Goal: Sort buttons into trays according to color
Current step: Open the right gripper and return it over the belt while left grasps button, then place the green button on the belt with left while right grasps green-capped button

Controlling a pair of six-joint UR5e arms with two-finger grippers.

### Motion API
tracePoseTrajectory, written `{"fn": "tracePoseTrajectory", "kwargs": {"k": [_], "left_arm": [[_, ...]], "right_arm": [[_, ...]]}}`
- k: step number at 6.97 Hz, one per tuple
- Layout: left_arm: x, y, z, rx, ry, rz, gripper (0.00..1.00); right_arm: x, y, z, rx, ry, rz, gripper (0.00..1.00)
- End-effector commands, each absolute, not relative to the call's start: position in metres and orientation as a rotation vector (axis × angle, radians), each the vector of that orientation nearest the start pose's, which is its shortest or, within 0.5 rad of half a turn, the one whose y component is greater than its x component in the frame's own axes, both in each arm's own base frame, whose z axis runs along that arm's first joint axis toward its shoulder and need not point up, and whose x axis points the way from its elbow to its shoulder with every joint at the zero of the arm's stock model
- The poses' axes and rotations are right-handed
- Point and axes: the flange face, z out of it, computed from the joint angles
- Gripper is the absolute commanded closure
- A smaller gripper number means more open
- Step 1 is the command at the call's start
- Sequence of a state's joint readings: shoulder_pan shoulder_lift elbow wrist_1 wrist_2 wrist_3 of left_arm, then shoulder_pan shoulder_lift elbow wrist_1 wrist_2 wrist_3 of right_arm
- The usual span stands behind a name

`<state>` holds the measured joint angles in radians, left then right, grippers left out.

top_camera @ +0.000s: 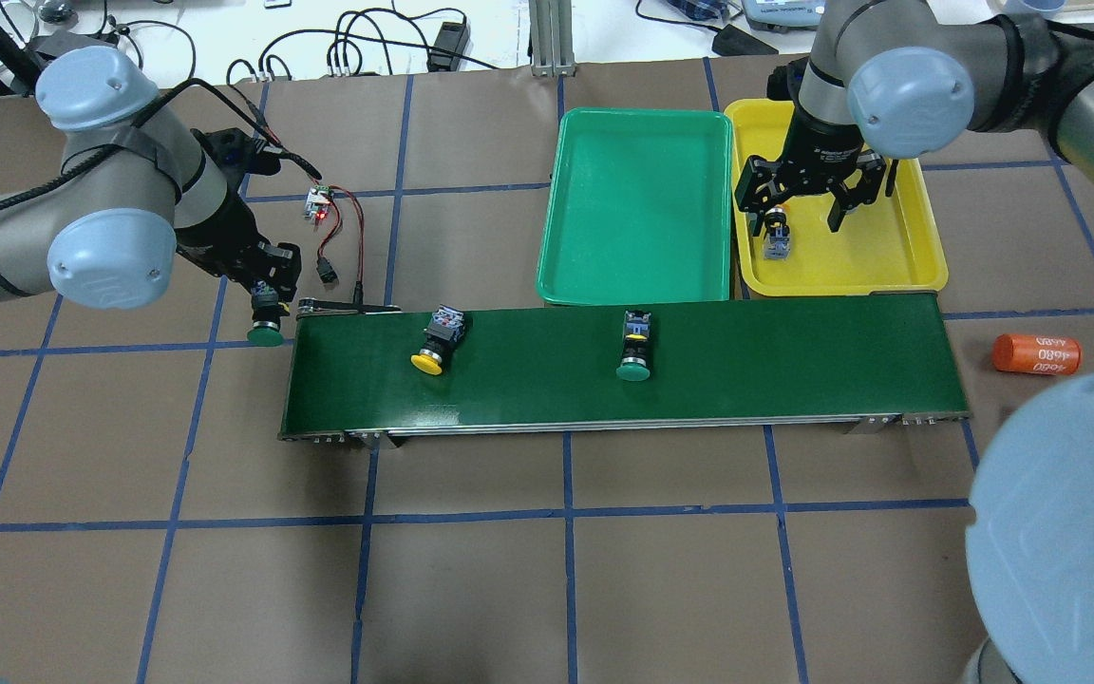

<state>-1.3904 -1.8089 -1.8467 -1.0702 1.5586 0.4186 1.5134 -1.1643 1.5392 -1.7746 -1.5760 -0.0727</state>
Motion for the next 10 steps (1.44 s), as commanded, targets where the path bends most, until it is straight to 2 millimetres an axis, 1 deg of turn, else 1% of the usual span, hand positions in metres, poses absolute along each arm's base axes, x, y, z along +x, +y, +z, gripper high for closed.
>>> {"fn": "tracePoseTrajectory", "kwargs": {"k": [1, 2, 3, 4, 5, 6, 7, 8, 9, 10], "left_arm": [[-0.042, -0.538, 0.277, 0.522, 3.130, 0.031, 1.00], [-0.047, -0.540, 0.277, 0.542, 3.181, -0.002, 1.00], [-0.047, -0.543, 0.268, 0.546, 3.189, 0.013, 1.00], [-0.047, -0.546, 0.259, 0.531, 3.193, 0.021, 1.00], [-0.051, -0.545, 0.260, 0.545, 3.190, 0.015, 1.00], [-0.056, -0.545, 0.258, 0.551, 3.194, 0.018, 1.00], [-0.064, -0.544, 0.258, 0.570, 3.189, 0.020, 1.00], [-0.075, -0.542, 0.260, 0.606, 3.180, 0.018, 0.88], [-0.079, -0.541, 0.259, 0.614, 3.179, 0.021, 0.85], [-0.080, -0.540, 0.260, 0.619, 3.178, 0.023, 0.30]], "right_arm": [[0.102, -0.544, 0.297, -0.022, 3.118, 0.312, 0.00], [0.104, -0.519, 0.277, -0.021, 3.117, 0.353, 0.01], [0.104, -0.505, 0.269, -0.024, 3.124, 0.325, 0.03], [0.105, -0.504, 0.266, -0.023, 3.122, 0.315, 0.02], [0.105, -0.503, 0.265, -0.020, 3.119, 0.317, 0.02], [0.108, -0.505, 0.270, -0.017, 3.120, 0.298, 0.01], [0.122, -0.506, 0.277, 0.012, 3.126, 0.262, 0.00], [0.162, -0.505, 0.291, 0.010, 3.143, 0.196, 0.00], [0.193, -0.503, 0.300, 0.005, 3.151, 0.156, 0.00], [0.207, -0.499, 0.294, 0.067, 3.154, 0.169, 0.00]]}}
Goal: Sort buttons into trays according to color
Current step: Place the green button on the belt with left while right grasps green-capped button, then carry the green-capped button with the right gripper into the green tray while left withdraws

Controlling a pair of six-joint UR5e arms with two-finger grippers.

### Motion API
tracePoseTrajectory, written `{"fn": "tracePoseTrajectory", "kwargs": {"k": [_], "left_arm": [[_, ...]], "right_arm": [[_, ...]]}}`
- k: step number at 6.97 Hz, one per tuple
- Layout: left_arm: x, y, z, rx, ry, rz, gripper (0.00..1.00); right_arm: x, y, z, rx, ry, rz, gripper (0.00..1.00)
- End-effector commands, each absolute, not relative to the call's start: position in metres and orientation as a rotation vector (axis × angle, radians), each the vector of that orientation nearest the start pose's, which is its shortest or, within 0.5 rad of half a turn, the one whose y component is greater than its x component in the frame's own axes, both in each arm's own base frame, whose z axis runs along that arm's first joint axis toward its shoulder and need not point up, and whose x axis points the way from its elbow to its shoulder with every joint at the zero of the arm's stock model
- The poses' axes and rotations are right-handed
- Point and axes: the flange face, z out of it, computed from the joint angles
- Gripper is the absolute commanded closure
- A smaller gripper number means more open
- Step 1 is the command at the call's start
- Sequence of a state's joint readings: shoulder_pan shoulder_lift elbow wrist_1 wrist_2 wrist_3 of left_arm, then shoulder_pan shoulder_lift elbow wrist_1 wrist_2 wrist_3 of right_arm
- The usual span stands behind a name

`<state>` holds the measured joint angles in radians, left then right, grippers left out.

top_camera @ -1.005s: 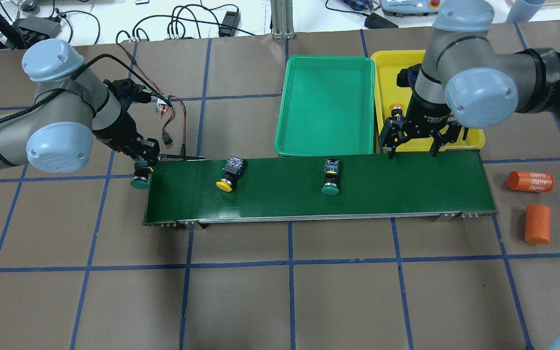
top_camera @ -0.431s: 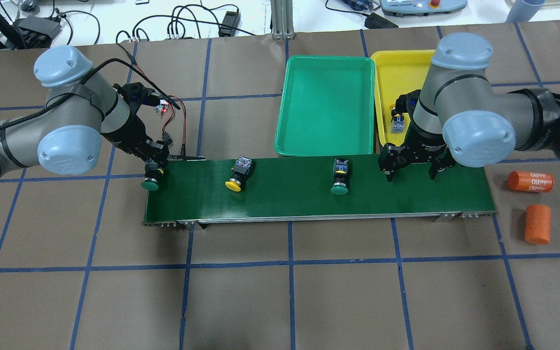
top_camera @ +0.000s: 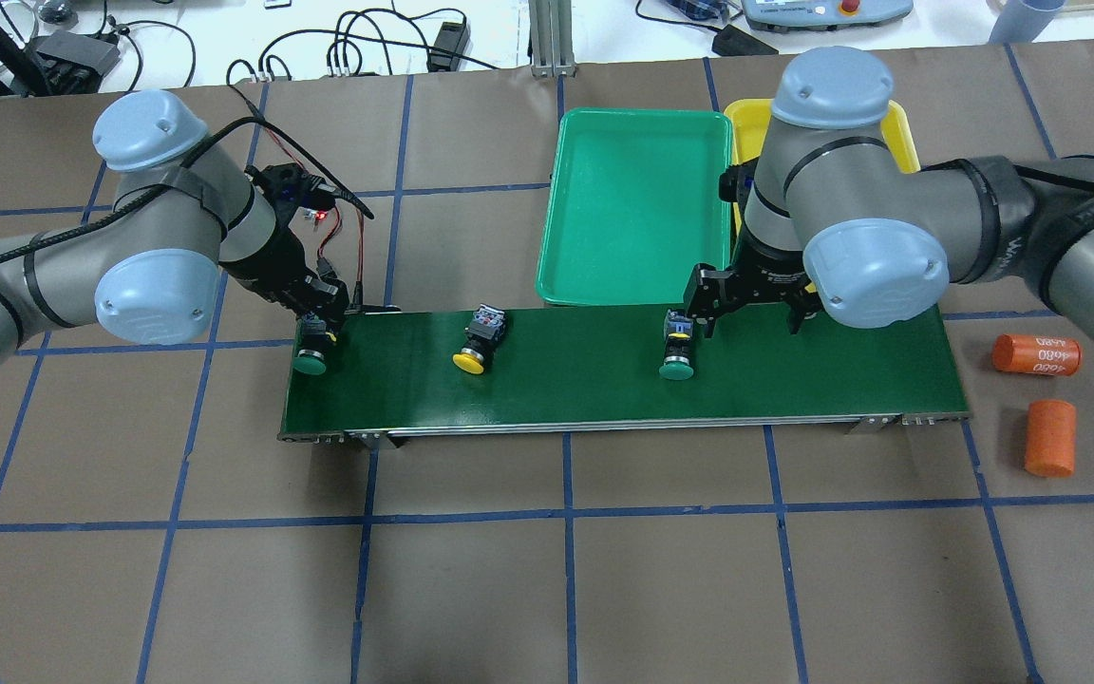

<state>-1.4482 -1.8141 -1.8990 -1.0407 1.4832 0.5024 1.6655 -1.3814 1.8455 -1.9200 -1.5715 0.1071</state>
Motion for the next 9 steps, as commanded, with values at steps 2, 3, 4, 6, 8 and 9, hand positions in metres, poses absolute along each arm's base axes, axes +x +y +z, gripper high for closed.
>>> {"fn": "tracePoseTrajectory", "kwargs": {"k": [2, 3, 4, 6, 8, 9], "left_arm": [[-0.082, -0.537, 0.269, 0.617, 3.176, 0.004, 0.00], [-0.081, -0.537, 0.282, 0.588, 3.161, -0.026, 0.00], [-0.074, -0.536, 0.295, 0.560, 3.177, 0.004, 0.00], [-0.064, -0.533, 0.357, 0.442, 3.088, -0.022, 0.00], [-0.071, -0.506, 0.432, 0.387, 3.108, 0.052, 0.00], [-0.076, -0.494, 0.450, 0.350, 3.112, 0.029, 0.00]], "right_arm": [[0.208, -0.508, 0.265, 0.075, 3.158, 0.205, 0.00], [0.209, -0.511, 0.247, 0.068, 3.159, 0.253, 0.07], [0.209, -0.514, 0.247, 0.050, 3.163, 0.251, 0.36], [0.203, -0.518, 0.249, 0.025, 3.166, 0.245, 0.96], [0.206, -0.546, 0.262, 0.000, 3.156, 0.173, 0.96], [0.210, -0.595, 0.266, -0.003, 3.159, 0.104, 0.96]]}}
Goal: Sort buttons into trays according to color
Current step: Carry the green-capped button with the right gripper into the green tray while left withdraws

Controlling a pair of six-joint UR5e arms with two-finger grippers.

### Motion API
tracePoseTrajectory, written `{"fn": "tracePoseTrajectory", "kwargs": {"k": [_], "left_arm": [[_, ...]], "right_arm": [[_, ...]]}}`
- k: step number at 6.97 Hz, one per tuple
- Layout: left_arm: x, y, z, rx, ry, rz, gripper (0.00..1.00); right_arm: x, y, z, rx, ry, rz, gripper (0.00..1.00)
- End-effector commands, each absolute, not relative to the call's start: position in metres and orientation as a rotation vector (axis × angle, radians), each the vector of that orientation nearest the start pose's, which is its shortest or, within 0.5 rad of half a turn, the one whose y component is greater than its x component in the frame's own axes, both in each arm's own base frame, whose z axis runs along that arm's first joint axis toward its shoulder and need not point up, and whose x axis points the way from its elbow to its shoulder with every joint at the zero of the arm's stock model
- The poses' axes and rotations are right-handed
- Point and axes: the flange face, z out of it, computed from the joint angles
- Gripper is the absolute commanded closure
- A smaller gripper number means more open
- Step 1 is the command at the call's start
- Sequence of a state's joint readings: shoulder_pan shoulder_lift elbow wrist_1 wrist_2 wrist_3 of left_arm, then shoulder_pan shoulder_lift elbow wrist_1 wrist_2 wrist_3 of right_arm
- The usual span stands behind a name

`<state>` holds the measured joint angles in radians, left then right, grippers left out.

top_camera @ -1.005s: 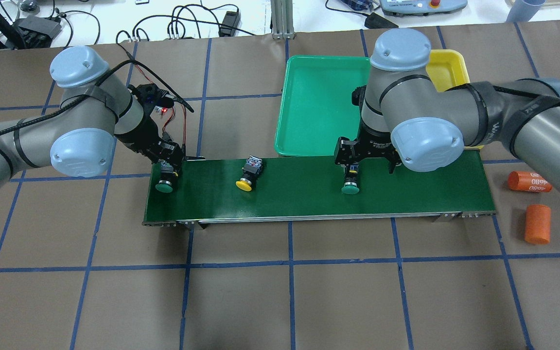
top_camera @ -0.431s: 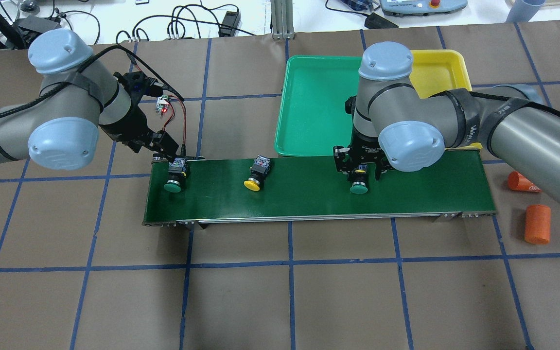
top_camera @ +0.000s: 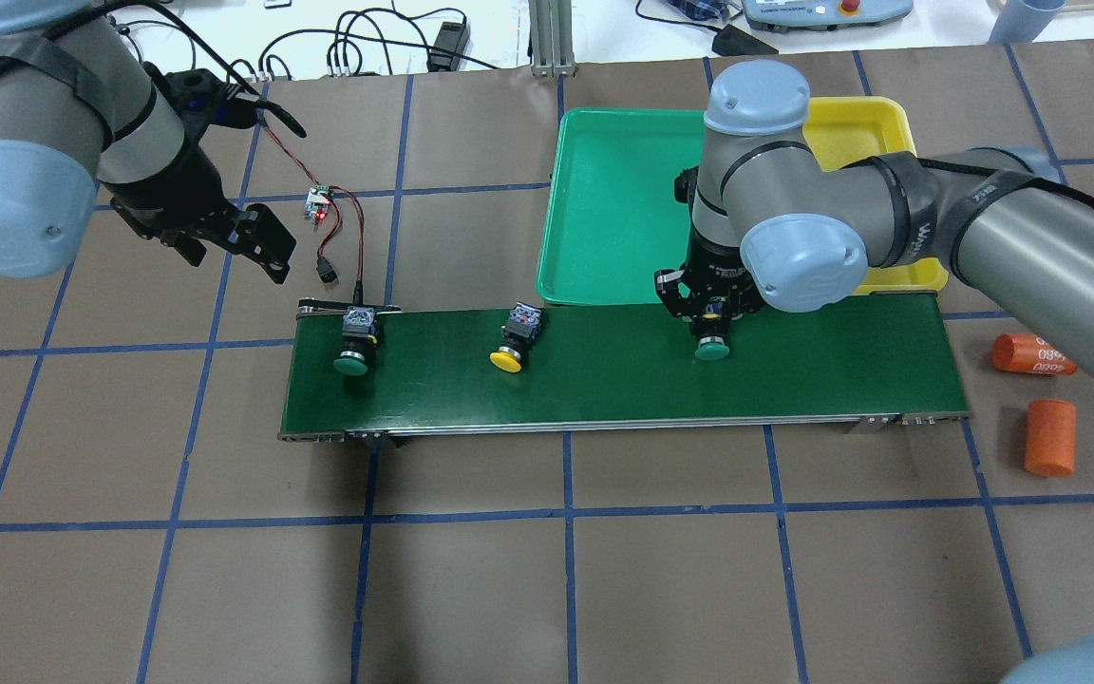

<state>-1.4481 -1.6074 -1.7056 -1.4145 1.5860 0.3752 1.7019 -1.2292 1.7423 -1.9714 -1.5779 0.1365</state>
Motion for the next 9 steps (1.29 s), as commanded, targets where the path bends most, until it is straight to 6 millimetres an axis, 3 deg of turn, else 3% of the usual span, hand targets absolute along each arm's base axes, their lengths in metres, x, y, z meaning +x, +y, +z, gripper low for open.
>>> {"fn": "tracePoseTrajectory", "kwargs": {"k": [1, 2, 3, 4, 5, 7, 8, 9], "left_arm": [[-0.071, -0.485, 0.438, 0.325, 3.118, 0.115, 0.00], [-0.071, -0.480, 0.450, 0.275, 3.111, 0.106, 0.00], [-0.067, -0.471, 0.452, 0.202, 3.063, 0.114, 0.00], [-0.059, -0.466, 0.441, 0.199, 2.989, 0.173, 0.00], [-0.061, -0.462, 0.431, 0.186, 2.998, 0.182, 0.00], [-0.068, -0.462, 0.431, 0.005, 3.047, 0.149, 0.00], [-0.082, -0.462, 0.433, -0.013, 3.168, 0.122, 0.00], [-0.084, -0.459, 0.437, -0.016, 3.180, 0.108, 0.00]], "right_arm": [[0.216, -0.650, 0.263, -0.007, 3.157, 0.039, 0.95], [0.210, -0.690, 0.257, 0.005, 3.147, 0.009, 0.95], [0.202, -0.699, 0.249, 0.026, 3.144, 0.019, 0.89], [0.199, -0.699, 0.249, 0.031, 3.152, 0.025, 0.75], [0.197, -0.699, 0.247, 0.031, 3.159, 0.031, 0.01], [0.157, -0.699, 0.248, 0.014, 3.148, 0.139, 0.00], [0.137, -0.694, 0.266, -0.034, 3.142, 0.173, 0.00], [0.130, -0.674, 0.292, -0.053, 3.148, 0.230, 0.00]]}}
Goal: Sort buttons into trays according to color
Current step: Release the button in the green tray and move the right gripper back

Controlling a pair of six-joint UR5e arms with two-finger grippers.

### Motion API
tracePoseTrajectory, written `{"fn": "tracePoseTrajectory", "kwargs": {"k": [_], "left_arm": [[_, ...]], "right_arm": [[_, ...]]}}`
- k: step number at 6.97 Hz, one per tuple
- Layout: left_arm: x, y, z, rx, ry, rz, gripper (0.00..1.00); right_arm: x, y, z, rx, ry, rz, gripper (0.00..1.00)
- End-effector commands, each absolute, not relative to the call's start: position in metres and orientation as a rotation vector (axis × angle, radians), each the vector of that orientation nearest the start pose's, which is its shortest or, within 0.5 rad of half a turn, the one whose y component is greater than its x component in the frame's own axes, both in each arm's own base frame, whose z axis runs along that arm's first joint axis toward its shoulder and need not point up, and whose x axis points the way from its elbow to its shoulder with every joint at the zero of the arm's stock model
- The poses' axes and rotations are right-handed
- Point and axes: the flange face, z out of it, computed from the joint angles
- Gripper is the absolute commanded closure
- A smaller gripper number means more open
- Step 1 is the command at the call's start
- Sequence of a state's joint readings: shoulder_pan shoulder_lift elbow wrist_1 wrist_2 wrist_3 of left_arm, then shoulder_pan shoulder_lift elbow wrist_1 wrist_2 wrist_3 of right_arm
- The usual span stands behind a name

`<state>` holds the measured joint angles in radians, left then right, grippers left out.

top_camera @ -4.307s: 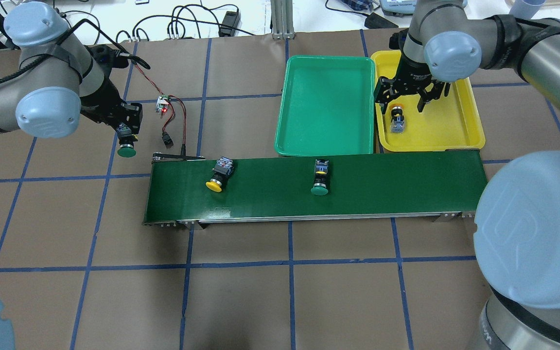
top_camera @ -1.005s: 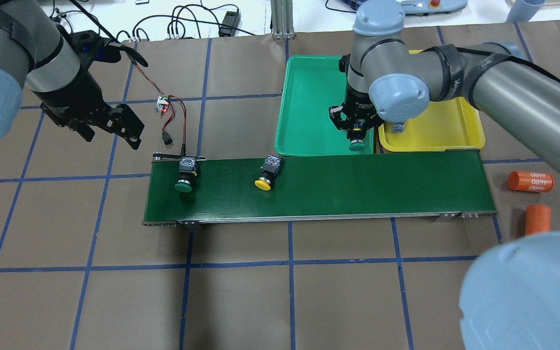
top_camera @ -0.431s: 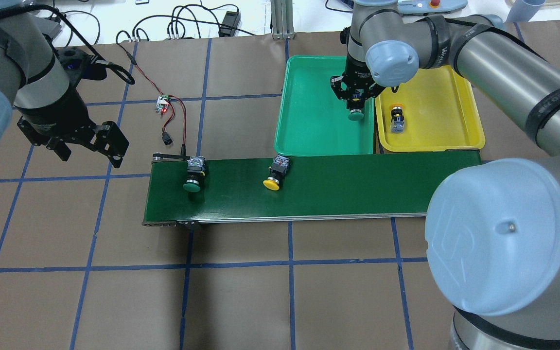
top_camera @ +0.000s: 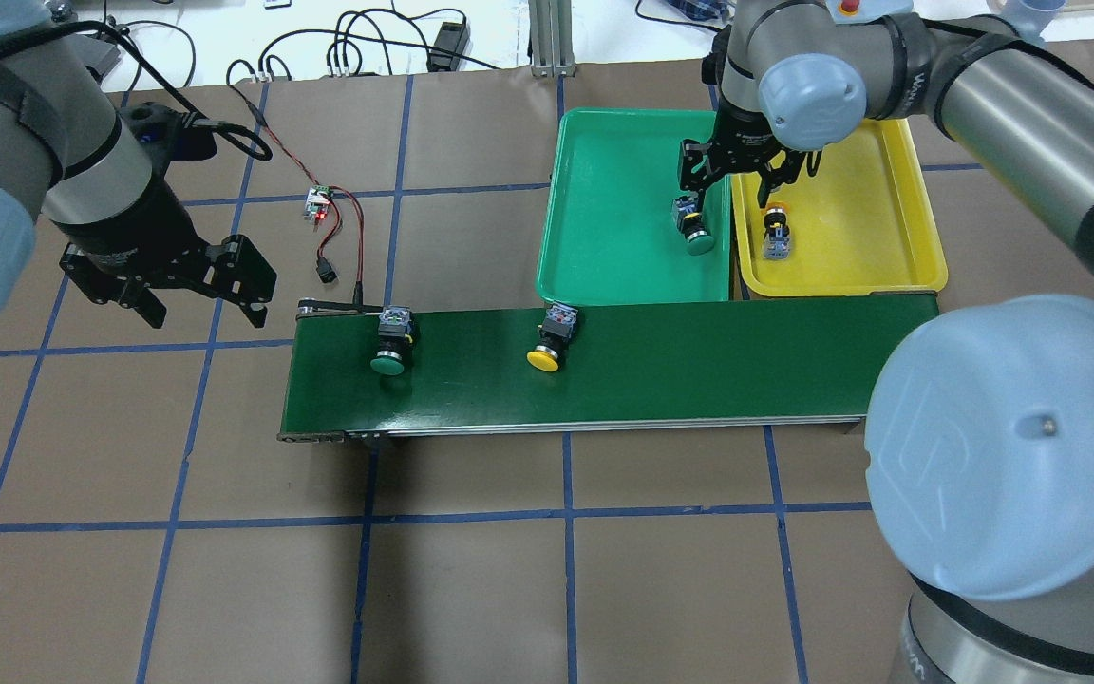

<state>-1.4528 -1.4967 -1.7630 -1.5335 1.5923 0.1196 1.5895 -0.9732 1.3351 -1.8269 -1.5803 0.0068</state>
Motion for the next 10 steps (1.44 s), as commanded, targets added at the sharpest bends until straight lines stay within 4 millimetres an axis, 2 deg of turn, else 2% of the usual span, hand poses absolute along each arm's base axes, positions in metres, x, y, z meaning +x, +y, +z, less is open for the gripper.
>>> {"fn": "tracePoseTrajectory", "kwargs": {"k": [1, 2, 3, 4, 5, 6, 8, 10], "left_arm": [[-0.085, -0.460, 0.437, -0.019, 3.184, 0.105, 0.00], [-0.085, -0.461, 0.446, -0.026, 3.190, 0.070, 0.00], [-0.085, -0.463, 0.448, -0.023, 3.186, 0.037, 0.00], [-0.084, -0.462, 0.446, -0.025, 3.180, 0.045, 0.00], [-0.084, -0.462, 0.445, -0.020, 3.179, 0.038, 0.00], [-0.084, -0.465, 0.450, -0.020, 3.181, 0.013, 0.00], [-0.084, -0.463, 0.442, -0.023, 3.184, 0.039, 0.00], [-0.084, -0.464, 0.443, -0.020, 3.180, 0.020, 0.00]], "right_arm": [[0.120, -0.646, 0.309, -0.098, 3.142, 0.255, 0.00], [0.093, -0.620, 0.310, -0.082, 3.128, 0.287, 0.00], [0.092, -0.584, 0.306, -0.069, 3.119, 0.322, 0.00], [0.092, -0.561, 0.292, -0.059, 3.121, 0.276, 0.00], [0.093, -0.555, 0.280, -0.054, 3.124, 0.245, 0.00], [0.093, -0.555, 0.277, -0.049, 3.122, 0.252, 0.00], [0.093, -0.552, 0.272, -0.037, 3.120, 0.268, 0.00], [0.093, -0.552, 0.270, -0.036, 3.118, 0.273, 0.00]]}}
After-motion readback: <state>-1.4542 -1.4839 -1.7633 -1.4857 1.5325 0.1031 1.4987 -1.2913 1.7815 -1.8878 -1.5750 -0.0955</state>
